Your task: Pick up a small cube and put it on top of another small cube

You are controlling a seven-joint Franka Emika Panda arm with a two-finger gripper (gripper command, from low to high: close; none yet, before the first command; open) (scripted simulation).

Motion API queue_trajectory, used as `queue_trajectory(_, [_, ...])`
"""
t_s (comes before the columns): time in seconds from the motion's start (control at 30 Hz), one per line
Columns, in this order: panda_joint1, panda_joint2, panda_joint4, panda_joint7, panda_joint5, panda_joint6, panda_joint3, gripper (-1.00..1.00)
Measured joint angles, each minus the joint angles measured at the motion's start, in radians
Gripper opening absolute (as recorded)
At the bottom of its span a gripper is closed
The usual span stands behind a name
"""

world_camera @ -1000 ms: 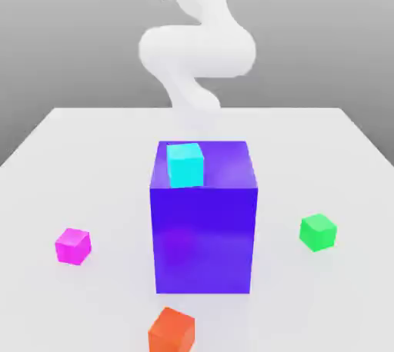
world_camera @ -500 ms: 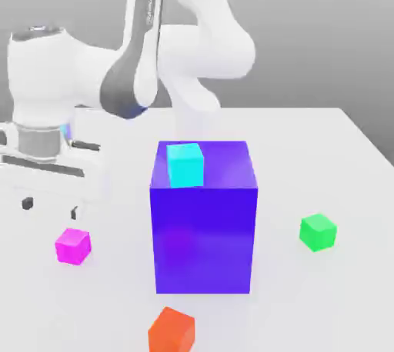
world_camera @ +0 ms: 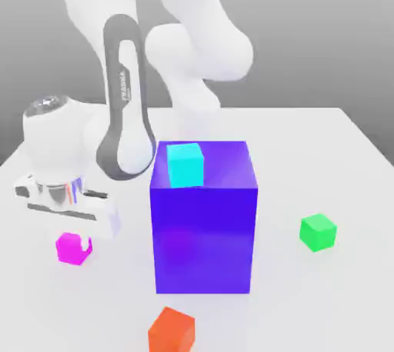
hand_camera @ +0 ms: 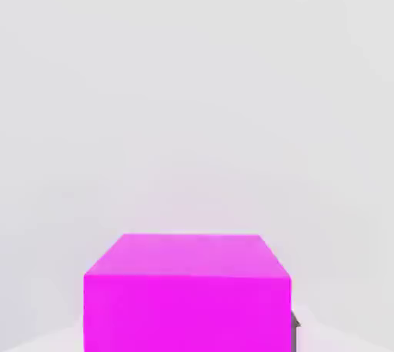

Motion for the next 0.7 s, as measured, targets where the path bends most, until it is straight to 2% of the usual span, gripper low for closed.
queue_trajectory(0.13, [0.061, -0.133, -0.03, 0.103, -0.136, -0.102, -0.094, -1.0])
queue_trajectory(0.23, [0.082, -0.213, -0.024, 0.156, -0.22, -0.161, -0.107, -1.0])
queue_trajectory(0.43, [0.203, -0.235, 0.106, 0.099, -0.186, -0.168, -0.028, -1.0])
queue_trajectory(0.7, [0.52, -0.324, 0.099, 0.173, -0.128, -0.224, 0.122, -1.0])
